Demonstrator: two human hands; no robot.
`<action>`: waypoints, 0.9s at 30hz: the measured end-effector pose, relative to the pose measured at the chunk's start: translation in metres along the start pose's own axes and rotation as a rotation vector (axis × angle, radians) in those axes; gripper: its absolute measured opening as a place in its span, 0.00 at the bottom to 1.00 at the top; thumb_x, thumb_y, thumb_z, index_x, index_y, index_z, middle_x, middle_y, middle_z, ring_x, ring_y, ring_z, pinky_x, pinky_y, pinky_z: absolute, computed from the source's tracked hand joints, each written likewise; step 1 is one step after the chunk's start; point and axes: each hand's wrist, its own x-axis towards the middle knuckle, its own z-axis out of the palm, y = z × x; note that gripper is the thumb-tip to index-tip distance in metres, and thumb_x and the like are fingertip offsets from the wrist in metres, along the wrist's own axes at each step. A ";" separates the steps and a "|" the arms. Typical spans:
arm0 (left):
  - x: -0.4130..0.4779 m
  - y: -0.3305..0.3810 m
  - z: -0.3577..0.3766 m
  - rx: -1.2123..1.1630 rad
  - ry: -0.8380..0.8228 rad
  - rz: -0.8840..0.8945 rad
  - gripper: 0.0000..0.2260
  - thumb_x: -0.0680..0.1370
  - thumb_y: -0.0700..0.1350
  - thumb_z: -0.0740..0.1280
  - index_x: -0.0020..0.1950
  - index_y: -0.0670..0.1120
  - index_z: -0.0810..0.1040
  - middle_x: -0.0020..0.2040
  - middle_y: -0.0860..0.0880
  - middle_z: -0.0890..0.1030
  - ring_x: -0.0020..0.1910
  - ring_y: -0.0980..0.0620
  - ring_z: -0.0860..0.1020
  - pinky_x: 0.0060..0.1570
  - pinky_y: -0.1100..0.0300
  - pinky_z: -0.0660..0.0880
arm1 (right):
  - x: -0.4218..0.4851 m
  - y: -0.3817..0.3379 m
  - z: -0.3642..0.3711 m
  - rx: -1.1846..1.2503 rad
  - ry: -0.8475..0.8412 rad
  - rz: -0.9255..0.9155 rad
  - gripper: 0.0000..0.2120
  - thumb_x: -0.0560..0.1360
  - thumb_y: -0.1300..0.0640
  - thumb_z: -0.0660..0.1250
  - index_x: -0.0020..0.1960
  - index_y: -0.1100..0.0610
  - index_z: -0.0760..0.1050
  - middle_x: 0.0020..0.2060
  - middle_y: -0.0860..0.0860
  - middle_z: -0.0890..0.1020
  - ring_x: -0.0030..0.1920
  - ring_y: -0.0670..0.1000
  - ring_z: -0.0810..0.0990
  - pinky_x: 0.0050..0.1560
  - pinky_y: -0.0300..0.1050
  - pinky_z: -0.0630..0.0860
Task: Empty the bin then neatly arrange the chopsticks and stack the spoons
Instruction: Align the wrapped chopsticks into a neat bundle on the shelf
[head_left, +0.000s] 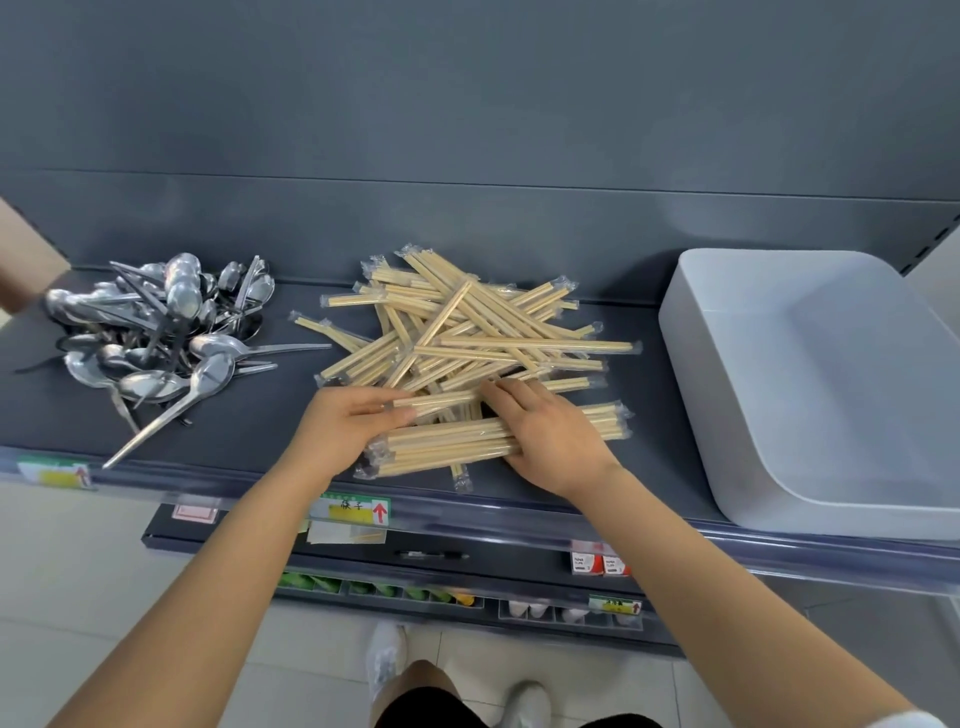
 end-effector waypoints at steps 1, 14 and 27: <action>-0.003 -0.002 -0.001 -0.071 -0.013 -0.012 0.09 0.70 0.43 0.75 0.48 0.53 0.84 0.46 0.51 0.85 0.51 0.57 0.81 0.51 0.66 0.72 | 0.002 -0.002 0.001 -0.027 0.033 -0.007 0.35 0.65 0.62 0.72 0.71 0.60 0.67 0.63 0.58 0.75 0.59 0.60 0.76 0.57 0.52 0.75; -0.025 0.001 -0.004 -0.221 -0.097 0.020 0.15 0.71 0.60 0.70 0.44 0.49 0.84 0.45 0.50 0.83 0.49 0.51 0.81 0.55 0.50 0.72 | -0.006 -0.020 0.011 -0.157 0.216 0.016 0.20 0.50 0.56 0.77 0.37 0.57 0.72 0.22 0.49 0.75 0.21 0.52 0.73 0.24 0.37 0.64; -0.034 0.129 0.046 -0.449 -0.300 0.653 0.36 0.64 0.56 0.78 0.66 0.41 0.71 0.55 0.42 0.79 0.57 0.40 0.78 0.61 0.46 0.73 | 0.002 -0.025 -0.039 0.900 0.388 0.362 0.09 0.69 0.59 0.73 0.40 0.48 0.75 0.32 0.46 0.80 0.33 0.48 0.77 0.35 0.46 0.74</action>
